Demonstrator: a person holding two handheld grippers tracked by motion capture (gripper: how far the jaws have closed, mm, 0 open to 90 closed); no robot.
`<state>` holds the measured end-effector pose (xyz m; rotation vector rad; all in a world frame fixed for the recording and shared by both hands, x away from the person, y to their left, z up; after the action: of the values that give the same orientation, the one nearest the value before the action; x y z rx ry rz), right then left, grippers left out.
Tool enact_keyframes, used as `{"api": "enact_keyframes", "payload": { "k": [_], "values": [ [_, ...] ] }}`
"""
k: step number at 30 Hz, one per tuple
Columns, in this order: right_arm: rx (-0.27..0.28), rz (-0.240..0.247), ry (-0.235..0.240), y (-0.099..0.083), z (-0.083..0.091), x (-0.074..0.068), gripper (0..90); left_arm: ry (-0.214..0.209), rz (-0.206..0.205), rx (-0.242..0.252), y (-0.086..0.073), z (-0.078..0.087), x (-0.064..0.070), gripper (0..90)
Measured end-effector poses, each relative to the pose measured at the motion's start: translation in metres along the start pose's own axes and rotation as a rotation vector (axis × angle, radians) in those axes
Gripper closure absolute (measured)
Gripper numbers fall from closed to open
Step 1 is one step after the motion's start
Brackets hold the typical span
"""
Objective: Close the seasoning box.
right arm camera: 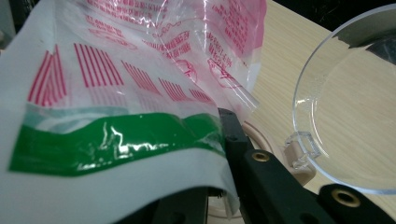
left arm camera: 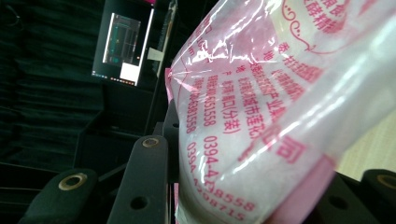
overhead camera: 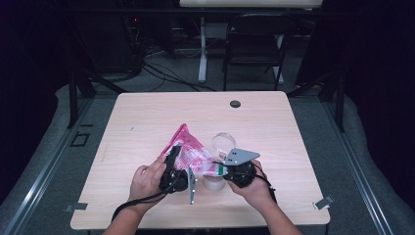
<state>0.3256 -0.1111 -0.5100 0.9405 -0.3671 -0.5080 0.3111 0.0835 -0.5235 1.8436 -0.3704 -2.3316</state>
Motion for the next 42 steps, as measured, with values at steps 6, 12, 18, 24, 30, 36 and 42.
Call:
{"api": "enact_keyframes", "payload": {
  "k": [6, 12, 18, 24, 30, 36, 42],
  "values": [
    [0.018, 0.005, 0.002, 0.002, 0.002, -0.001, 90.0, -0.030, 0.040, -0.007, -0.002, -0.002, 0.004, 69.0],
    [0.018, 0.003, -0.002, 0.002, 0.002, -0.001, 90.0, -0.070, 0.121, -0.013, -0.004, -0.004, 0.010, 69.5],
    [0.021, 0.003, 0.001, 0.002, 0.001, -0.002, 90.0, -0.097, 0.184, -0.010, -0.007, -0.005, 0.011, 69.8],
    [0.035, -0.002, -0.002, 0.003, 0.002, -0.003, 90.0, -0.136, 0.271, 0.005, -0.010, -0.008, 0.018, 70.0],
    [0.040, -0.011, 0.015, 0.003, 0.001, -0.003, 89.6, -0.188, 0.327, -0.007, -0.015, -0.011, 0.024, 70.3],
    [0.068, -0.028, 0.022, 0.005, 0.004, -0.001, 81.5, -0.213, 0.370, -0.015, -0.018, -0.012, 0.025, 70.5],
    [0.112, -0.047, 0.016, 0.006, 0.003, -0.002, 60.5, -0.244, 0.388, -0.023, -0.022, -0.014, 0.027, 70.7]
  ]
}}
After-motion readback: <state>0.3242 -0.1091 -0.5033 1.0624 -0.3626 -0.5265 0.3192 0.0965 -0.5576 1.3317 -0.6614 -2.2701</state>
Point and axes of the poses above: each handheld gripper's, and its own axes: z roughly backward along the jaws, y roughly out of its top, x roughly to its right, the point moved 3 cm from there along -z, roughly forward along the jaws, and after that the axes turned 1 degree about -x, right-handed, at the moved point
